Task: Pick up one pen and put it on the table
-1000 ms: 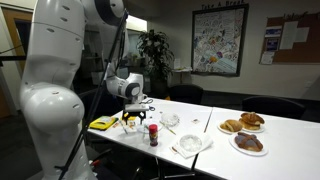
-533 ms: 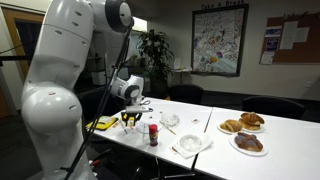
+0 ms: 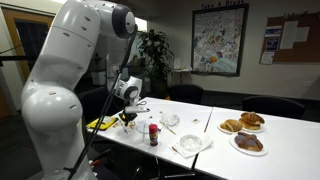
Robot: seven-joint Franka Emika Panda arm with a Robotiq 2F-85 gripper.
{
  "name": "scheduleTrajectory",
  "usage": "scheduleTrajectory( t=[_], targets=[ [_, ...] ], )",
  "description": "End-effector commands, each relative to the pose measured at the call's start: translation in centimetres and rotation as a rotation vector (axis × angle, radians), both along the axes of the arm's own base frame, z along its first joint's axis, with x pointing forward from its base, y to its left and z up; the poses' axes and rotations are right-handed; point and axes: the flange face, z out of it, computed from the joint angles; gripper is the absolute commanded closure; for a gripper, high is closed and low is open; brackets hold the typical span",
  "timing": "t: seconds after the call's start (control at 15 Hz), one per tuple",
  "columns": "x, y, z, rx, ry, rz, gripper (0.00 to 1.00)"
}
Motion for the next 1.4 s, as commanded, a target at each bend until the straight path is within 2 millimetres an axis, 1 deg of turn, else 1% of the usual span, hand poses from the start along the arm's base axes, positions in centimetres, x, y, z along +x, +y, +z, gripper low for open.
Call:
scheduleTrajectory(
  t=[0.0,0.13,0.27,0.53,0.67,0.73,0.8,1.07,1.33],
  targets=[
    [1.4,1.4,-0.8,0.015,0.020,0.042,1.00],
    [1.9,2.9,-1.2,0.024,0.030,0.050,1.00],
    [2.5,4.7,-1.7,0.029,0.042,0.064,1.00],
    [3.6,9.2,-2.9,0.026,0.059,0.094,1.00],
    [4.1,11.1,-3.4,-0.013,0.052,0.091,1.00],
    [4.5,11.6,-3.5,-0.085,0.015,0.066,1.00],
    [5.0,12.0,-3.7,-0.128,-0.007,0.051,1.00],
    [6.6,12.8,-3.2,-0.293,-0.106,-0.028,1.00],
    [7.2,12.2,-3.2,-0.382,-0.156,-0.079,1.00]
  ],
)
